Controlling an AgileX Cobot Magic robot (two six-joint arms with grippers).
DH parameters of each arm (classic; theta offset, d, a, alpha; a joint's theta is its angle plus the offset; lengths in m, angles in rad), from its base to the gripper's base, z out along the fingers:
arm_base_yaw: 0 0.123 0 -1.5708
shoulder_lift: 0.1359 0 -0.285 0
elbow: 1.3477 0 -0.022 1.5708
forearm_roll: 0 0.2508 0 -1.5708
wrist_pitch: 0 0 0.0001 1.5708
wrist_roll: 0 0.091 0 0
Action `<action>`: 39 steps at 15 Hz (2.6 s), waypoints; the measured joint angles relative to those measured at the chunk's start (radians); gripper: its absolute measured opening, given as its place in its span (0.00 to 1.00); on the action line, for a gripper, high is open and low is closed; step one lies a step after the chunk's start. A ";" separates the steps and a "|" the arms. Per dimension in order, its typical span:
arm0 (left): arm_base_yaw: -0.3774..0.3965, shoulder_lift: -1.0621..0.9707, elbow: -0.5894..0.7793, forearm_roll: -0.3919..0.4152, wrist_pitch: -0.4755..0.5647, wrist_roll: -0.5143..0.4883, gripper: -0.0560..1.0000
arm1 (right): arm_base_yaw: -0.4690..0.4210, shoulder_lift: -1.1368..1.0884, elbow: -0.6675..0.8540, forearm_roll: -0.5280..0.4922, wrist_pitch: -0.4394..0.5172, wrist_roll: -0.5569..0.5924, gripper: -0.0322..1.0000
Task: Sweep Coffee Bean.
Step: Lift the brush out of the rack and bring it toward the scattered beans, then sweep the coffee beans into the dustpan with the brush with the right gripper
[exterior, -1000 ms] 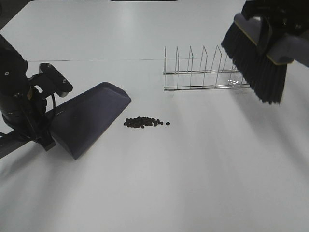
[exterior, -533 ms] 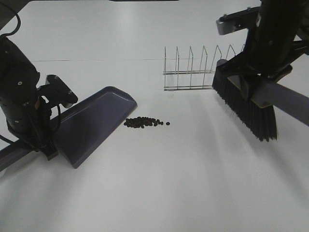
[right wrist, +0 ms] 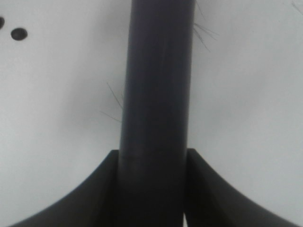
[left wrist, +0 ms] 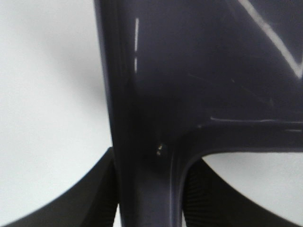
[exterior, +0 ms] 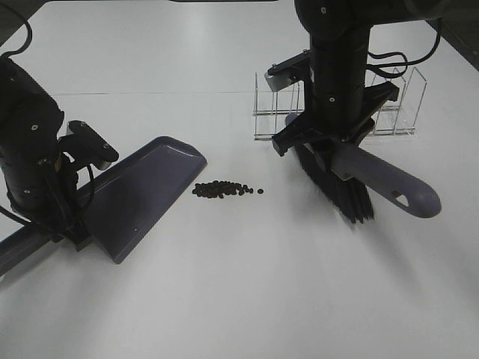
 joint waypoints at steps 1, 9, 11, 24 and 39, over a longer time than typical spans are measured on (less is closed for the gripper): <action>0.000 0.013 -0.012 -0.007 0.013 0.000 0.38 | 0.000 0.009 -0.013 0.010 0.000 0.000 0.34; 0.000 0.125 -0.165 -0.113 0.175 0.097 0.38 | 0.000 0.090 -0.080 0.213 -0.075 -0.057 0.34; 0.000 0.127 -0.166 -0.135 0.176 0.105 0.38 | 0.000 0.091 -0.080 0.275 -0.114 -0.086 0.34; 0.000 0.127 -0.167 -0.180 0.178 0.131 0.38 | 0.000 0.177 -0.080 0.881 -0.304 -0.348 0.34; 0.000 0.127 -0.167 -0.182 0.178 0.127 0.38 | -0.015 0.188 -0.339 0.892 -0.142 -0.391 0.34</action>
